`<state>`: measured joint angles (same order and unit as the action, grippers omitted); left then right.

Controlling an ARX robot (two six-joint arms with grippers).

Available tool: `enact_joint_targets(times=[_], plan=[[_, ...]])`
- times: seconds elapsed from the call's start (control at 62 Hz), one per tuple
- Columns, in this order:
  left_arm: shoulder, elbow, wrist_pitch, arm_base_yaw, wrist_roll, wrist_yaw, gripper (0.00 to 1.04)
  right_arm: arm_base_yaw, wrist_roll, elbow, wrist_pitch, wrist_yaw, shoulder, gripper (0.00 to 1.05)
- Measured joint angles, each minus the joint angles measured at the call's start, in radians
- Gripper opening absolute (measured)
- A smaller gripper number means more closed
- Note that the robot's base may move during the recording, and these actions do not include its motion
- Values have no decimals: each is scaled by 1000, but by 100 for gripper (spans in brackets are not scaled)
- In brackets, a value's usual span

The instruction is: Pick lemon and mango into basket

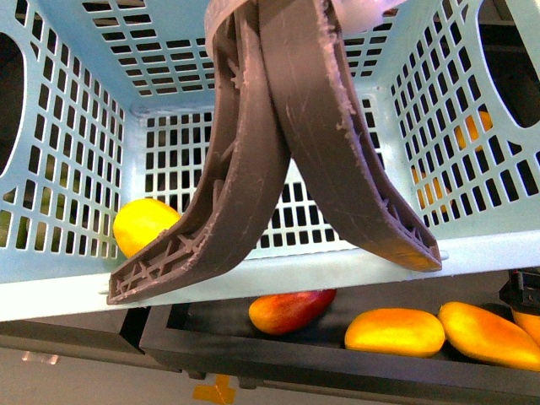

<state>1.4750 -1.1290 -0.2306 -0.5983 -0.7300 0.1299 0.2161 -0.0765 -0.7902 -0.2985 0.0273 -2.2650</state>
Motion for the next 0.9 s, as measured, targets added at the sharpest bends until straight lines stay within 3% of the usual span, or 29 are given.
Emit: enact_joint_targets(times=[0.903], plan=[[0,0,0,0,0,2,14,21,-16,-104,47,-9,-144,96]])
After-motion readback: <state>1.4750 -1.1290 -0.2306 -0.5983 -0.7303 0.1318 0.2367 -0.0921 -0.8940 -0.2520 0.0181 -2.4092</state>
